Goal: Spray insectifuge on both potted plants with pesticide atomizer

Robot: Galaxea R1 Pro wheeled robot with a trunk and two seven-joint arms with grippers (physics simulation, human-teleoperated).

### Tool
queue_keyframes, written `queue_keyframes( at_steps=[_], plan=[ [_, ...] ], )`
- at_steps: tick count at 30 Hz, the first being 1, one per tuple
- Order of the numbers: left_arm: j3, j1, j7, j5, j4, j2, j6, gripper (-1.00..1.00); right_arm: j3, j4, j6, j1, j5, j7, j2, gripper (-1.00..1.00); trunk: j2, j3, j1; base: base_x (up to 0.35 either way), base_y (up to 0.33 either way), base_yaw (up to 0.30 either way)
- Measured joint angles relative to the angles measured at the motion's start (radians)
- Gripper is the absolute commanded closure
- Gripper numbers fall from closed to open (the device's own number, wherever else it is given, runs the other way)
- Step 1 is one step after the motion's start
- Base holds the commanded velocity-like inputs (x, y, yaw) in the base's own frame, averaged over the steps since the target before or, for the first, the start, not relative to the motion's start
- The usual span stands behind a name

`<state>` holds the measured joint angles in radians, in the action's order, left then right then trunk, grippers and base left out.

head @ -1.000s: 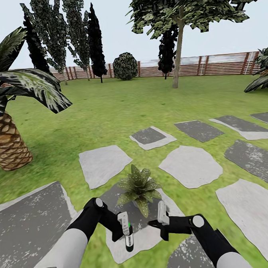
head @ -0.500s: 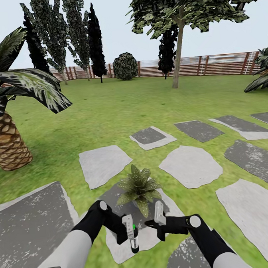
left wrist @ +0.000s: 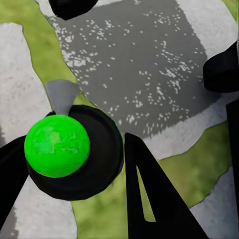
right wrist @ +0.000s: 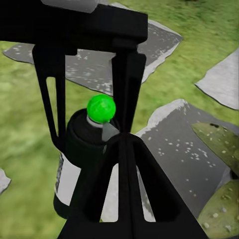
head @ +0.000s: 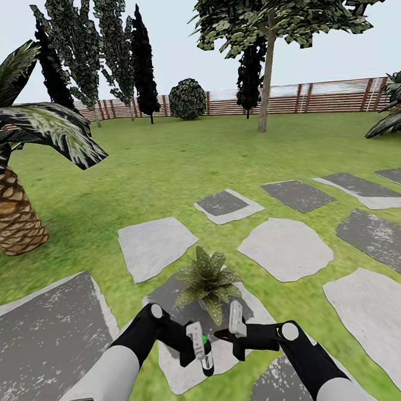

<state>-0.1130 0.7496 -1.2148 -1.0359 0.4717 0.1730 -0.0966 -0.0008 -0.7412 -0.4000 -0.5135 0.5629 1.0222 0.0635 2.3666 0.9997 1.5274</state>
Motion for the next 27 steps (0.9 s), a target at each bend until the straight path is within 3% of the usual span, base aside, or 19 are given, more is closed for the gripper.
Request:
queue_keyframes(
  at_steps=[10,27],
  plan=[
    [0.000,0.000,0.000,0.029,-0.001,0.000,-0.006,1.00,0.000,0.002,0.000,0.000,0.000,0.000,0.000,1.00,0.000,0.000,0.000,0.000,0.000,0.000],
    [0.002,0.000,0.003,0.032,-0.049,0.000,-0.031,1.00,0.000,0.002,0.000,0.000,0.000,0.000,0.000,1.00,0.000,0.000,0.000,0.000,0.000,0.000]
  ],
)
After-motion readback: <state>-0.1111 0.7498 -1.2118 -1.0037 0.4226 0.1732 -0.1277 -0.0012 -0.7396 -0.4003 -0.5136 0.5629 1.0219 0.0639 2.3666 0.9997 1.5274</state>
